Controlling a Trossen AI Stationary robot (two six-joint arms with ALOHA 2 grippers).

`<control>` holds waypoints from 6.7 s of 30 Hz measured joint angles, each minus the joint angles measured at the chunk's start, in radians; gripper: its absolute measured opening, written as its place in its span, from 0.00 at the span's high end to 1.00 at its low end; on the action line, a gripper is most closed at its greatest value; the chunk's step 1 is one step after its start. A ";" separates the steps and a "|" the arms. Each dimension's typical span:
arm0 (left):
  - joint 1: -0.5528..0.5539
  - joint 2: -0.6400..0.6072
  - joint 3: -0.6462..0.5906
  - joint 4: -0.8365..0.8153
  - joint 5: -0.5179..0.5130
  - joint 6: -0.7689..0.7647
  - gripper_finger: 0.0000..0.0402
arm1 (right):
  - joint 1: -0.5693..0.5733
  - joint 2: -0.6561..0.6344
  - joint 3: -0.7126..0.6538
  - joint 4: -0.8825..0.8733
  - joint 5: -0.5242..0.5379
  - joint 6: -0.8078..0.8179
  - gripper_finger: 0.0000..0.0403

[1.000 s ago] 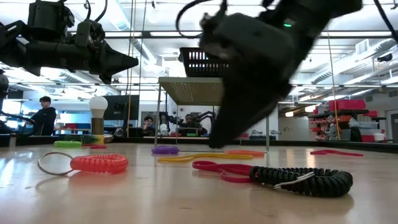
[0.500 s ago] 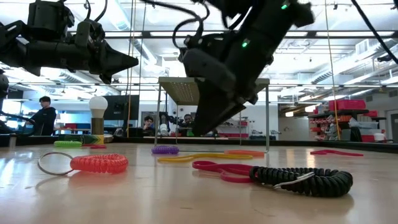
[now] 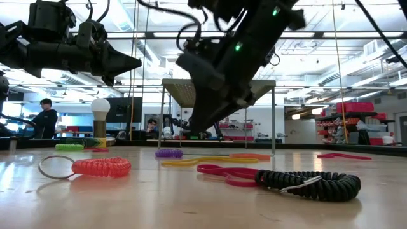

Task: Pick & Place Office Desk Supplies
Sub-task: Put the black spring keychain into the bottom black bin on the shelf

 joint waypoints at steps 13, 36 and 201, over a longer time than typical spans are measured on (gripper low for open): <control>0.000 0.000 0.000 0.000 0.000 0.000 0.95 | 0.046 0.000 0.122 -0.263 -0.027 0.033 0.78; 0.000 0.000 0.000 0.000 0.000 0.000 0.95 | 0.179 0.000 0.122 -0.210 -0.123 -0.118 0.65; 0.000 0.000 0.000 0.000 0.000 0.000 0.95 | -0.866 -0.410 0.705 -0.824 -0.477 -0.598 0.91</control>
